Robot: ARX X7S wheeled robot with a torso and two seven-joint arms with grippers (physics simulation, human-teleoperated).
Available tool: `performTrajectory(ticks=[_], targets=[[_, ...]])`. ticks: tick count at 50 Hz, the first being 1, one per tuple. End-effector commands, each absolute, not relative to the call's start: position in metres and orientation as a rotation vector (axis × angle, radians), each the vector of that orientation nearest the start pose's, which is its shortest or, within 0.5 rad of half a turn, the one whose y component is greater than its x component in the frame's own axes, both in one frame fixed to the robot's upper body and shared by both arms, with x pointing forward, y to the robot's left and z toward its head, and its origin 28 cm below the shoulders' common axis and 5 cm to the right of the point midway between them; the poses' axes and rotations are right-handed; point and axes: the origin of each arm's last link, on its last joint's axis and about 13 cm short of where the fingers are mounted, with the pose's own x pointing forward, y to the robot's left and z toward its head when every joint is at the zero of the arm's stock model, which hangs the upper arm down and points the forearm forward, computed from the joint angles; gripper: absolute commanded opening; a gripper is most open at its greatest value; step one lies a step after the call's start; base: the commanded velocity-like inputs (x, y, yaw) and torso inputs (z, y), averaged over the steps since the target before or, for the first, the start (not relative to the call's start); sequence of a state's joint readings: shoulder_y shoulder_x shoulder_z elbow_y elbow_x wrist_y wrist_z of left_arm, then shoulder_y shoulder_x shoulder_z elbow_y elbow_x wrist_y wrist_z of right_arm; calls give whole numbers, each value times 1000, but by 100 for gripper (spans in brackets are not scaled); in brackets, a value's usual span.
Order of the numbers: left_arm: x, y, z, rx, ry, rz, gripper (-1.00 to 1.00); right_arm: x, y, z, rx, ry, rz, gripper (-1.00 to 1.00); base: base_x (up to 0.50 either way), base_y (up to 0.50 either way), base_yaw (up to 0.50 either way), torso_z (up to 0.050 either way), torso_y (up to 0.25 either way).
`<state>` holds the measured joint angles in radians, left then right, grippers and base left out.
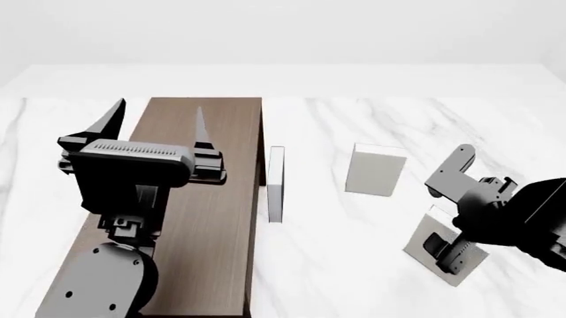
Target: Pick up the book on the right and place it under the cabinet shelf.
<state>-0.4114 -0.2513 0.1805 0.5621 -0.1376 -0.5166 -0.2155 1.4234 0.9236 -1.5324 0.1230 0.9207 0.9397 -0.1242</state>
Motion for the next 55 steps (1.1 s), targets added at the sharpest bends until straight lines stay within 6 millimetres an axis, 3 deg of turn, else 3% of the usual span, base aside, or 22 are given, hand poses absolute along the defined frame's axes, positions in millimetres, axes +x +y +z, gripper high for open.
performTrajectory(ticks=[1,19,20,37,55], targets=[[251,210,184,139,-430,-13,100,303,-243,165,-703,889,347,100,0,0,0,0,0],[253,208,181,153,-426,-17,100,308,-248,135,-669,915,358,100,0,0,0,0,0],[253,208,181,154,-425,-17,100,307,-248,134,-672,914,354,-100,0,0,0,0,0],[252,209,182,145,-429,-20,100,302,-244,152,-697,870,358,-100,0,0,1,0,-4],[245,211,189,128,-451,-20,100,259,-229,225,-635,634,471,-100,1,0,0,0,-1]])
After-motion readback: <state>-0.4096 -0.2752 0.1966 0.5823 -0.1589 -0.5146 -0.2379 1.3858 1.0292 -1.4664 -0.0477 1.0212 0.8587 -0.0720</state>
